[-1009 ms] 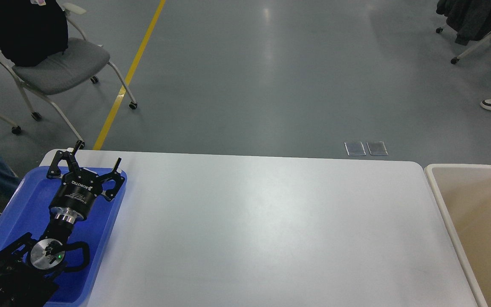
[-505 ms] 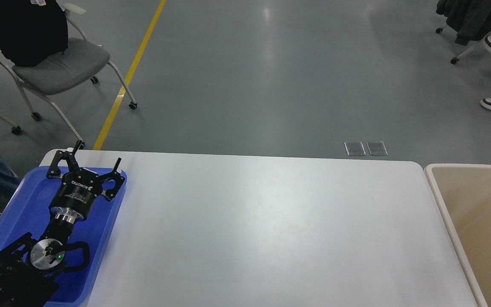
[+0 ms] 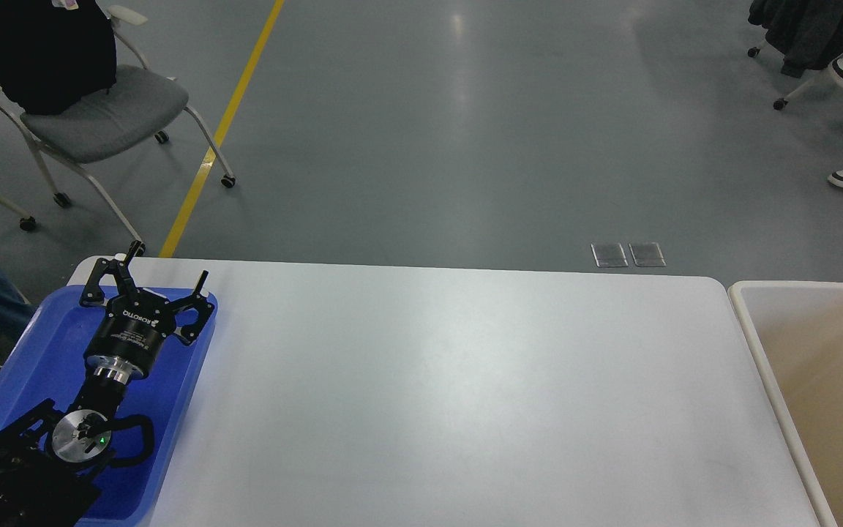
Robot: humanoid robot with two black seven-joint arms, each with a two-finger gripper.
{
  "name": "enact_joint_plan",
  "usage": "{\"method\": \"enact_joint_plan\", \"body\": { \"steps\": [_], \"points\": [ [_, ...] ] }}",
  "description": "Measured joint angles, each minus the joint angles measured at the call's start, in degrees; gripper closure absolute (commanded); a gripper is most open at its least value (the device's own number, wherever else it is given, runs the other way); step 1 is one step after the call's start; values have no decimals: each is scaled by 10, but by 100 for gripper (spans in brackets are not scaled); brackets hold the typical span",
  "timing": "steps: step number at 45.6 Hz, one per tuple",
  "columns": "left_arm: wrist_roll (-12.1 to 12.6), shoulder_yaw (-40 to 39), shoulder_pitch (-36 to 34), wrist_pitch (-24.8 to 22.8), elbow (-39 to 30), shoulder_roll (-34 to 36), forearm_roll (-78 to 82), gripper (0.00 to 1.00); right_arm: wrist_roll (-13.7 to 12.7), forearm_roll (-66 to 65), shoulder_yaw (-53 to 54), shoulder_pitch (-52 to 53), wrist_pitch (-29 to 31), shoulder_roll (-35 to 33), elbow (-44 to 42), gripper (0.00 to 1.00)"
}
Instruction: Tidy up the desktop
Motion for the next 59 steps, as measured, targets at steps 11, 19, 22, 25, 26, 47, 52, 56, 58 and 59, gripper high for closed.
{"method": "enact_joint_plan", "body": {
  "steps": [11,19,22,25,26,47,52,56,58,59],
  "points": [
    [0,0,-1,0,0,0,0,1,0,-21,-56,40,-2,-21,67,0],
    [0,0,-1,0,0,0,0,1,0,-28,-110,82,-5,-60,143,0],
    [0,0,-1,0,0,0,0,1,0,-29,-129,101,-6,-79,178,0],
    [0,0,-1,0,0,0,0,1,0,-31,-144,118,-7,-97,211,0],
    [0,0,-1,0,0,0,0,1,0,-32,-149,125,-7,-105,226,0],
    [0,1,-1,0,0,0,0,1,0,-120,-178,222,-11,-158,375,0],
    [0,1,-1,0,0,0,0,1,0,-126,-177,240,-12,-139,384,0],
    [0,1,-1,0,0,0,0,1,0,-122,-174,252,-12,-119,387,0],
    [0,1,-1,0,0,0,0,1,0,-116,-172,257,-12,-110,388,0],
    [0,1,-1,0,0,0,0,1,0,-110,-169,261,-12,-103,388,0]
  ]
}}
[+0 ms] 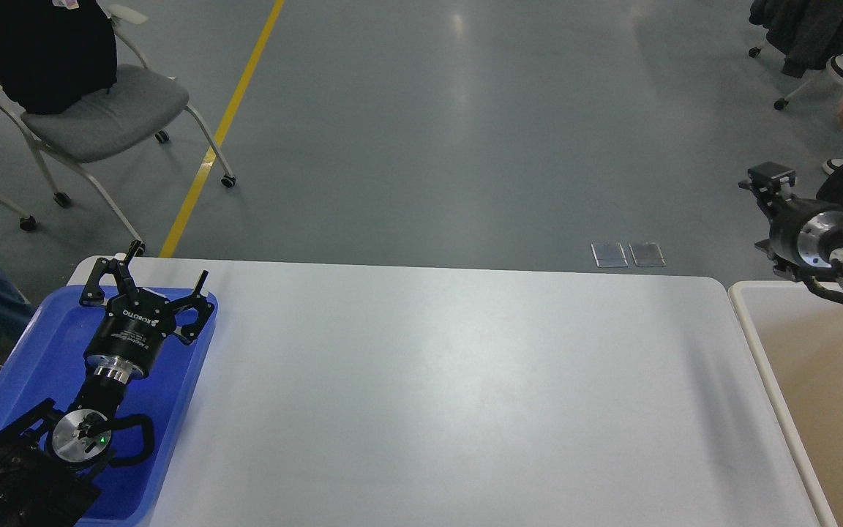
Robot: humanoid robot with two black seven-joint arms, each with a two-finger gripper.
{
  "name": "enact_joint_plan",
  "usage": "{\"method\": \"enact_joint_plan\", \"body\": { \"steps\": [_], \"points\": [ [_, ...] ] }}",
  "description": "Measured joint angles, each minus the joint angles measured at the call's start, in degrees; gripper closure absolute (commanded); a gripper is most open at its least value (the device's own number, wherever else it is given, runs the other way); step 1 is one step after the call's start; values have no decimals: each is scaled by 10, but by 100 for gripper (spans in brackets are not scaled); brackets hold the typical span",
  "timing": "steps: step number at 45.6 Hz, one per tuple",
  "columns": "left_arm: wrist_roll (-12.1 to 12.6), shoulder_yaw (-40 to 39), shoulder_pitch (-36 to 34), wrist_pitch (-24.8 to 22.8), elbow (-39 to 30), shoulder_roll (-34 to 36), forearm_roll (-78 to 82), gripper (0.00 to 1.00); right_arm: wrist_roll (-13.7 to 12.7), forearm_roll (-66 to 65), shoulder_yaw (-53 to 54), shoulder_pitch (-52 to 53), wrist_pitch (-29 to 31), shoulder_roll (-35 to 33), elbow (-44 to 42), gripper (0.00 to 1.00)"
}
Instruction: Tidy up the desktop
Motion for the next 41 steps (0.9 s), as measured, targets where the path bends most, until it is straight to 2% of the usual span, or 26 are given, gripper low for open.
{"method": "enact_joint_plan", "body": {
  "steps": [13,30,41],
  "points": [
    [0,0,0,0,0,0,0,1,1,85,59,23,1,77,-23,0],
    [0,0,0,0,0,0,0,1,2,133,275,-39,8,189,-68,0],
    [0,0,0,-1,0,0,0,1,2,139,367,-84,13,224,-85,0]
  ]
}}
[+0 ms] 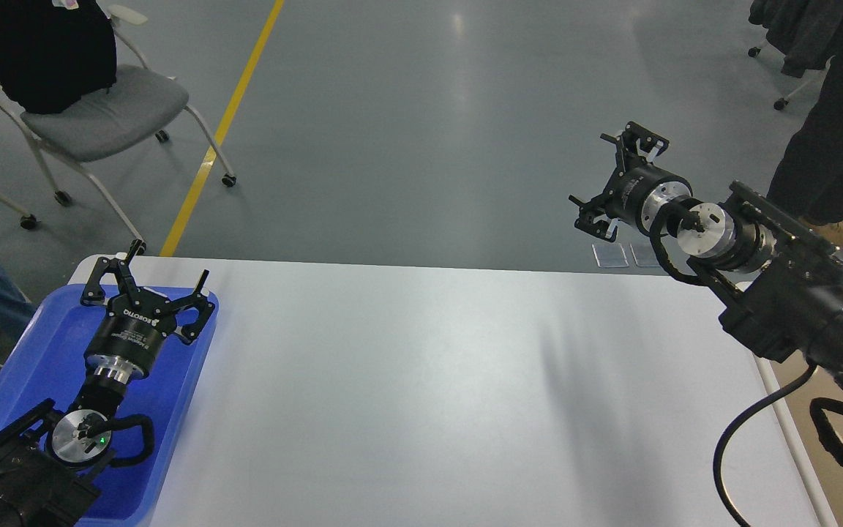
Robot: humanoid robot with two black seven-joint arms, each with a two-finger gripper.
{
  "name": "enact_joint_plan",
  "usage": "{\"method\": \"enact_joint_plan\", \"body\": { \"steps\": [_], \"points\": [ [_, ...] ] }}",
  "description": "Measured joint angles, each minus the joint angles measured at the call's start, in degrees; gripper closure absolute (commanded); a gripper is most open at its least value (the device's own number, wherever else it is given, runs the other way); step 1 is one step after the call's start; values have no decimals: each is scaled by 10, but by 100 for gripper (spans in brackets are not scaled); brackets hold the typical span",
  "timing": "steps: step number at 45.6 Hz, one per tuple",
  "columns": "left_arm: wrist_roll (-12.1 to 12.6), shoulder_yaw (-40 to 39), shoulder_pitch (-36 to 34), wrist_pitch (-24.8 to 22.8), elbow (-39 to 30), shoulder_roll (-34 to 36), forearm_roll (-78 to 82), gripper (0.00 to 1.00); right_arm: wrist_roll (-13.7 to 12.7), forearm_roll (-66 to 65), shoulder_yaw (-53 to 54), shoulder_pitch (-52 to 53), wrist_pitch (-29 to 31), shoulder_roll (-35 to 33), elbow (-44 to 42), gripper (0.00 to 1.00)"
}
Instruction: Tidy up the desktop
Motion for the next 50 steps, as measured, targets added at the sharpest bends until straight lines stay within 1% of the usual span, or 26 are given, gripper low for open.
{"method": "enact_joint_plan", "body": {
  "steps": [9,22,38,50],
  "points": [
    [0,0,0,0,0,0,0,1,0,2,50,-43,43,11,-8,0],
    [0,0,0,0,0,0,0,1,11,6,103,-99,115,18,-35,0],
    [0,0,0,0,0,0,0,1,22,21,143,-161,177,27,-51,0],
    [0,0,0,0,0,0,0,1,32,36,160,-178,210,45,-107,0]
  ]
}}
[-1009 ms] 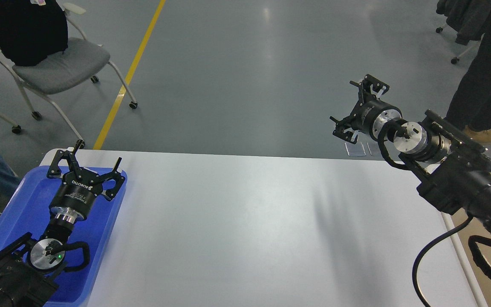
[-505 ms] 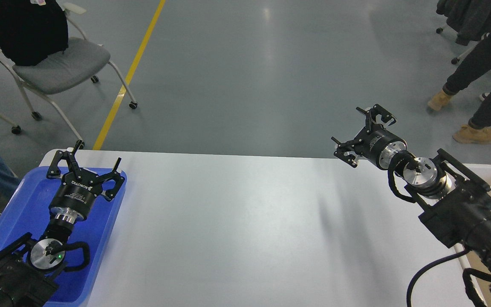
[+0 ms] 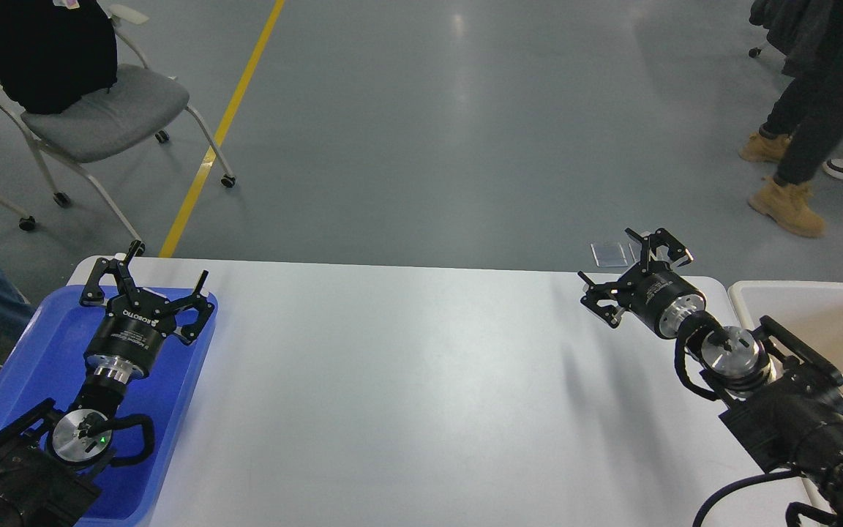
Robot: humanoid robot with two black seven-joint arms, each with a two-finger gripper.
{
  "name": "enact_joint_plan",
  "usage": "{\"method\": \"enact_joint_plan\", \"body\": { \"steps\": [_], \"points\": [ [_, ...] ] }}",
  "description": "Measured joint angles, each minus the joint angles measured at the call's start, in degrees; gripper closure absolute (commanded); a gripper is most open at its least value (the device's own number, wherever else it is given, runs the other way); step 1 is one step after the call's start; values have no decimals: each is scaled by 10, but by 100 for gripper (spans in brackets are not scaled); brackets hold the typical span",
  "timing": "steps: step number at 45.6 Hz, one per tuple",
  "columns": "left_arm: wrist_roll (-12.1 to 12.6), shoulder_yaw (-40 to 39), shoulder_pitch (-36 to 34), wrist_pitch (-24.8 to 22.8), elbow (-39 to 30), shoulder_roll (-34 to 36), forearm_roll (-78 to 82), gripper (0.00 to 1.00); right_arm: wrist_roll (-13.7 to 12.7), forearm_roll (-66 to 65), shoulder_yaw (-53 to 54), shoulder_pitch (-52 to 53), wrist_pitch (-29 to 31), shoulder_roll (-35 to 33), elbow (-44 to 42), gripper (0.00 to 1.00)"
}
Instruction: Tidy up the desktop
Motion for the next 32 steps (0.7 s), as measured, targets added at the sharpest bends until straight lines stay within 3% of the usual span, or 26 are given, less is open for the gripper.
{"method": "enact_joint_plan", "body": {
  "steps": [32],
  "points": [
    [0,0,0,0,0,0,0,1,4,8,7,-16,13,10,-44,0]
  ]
}}
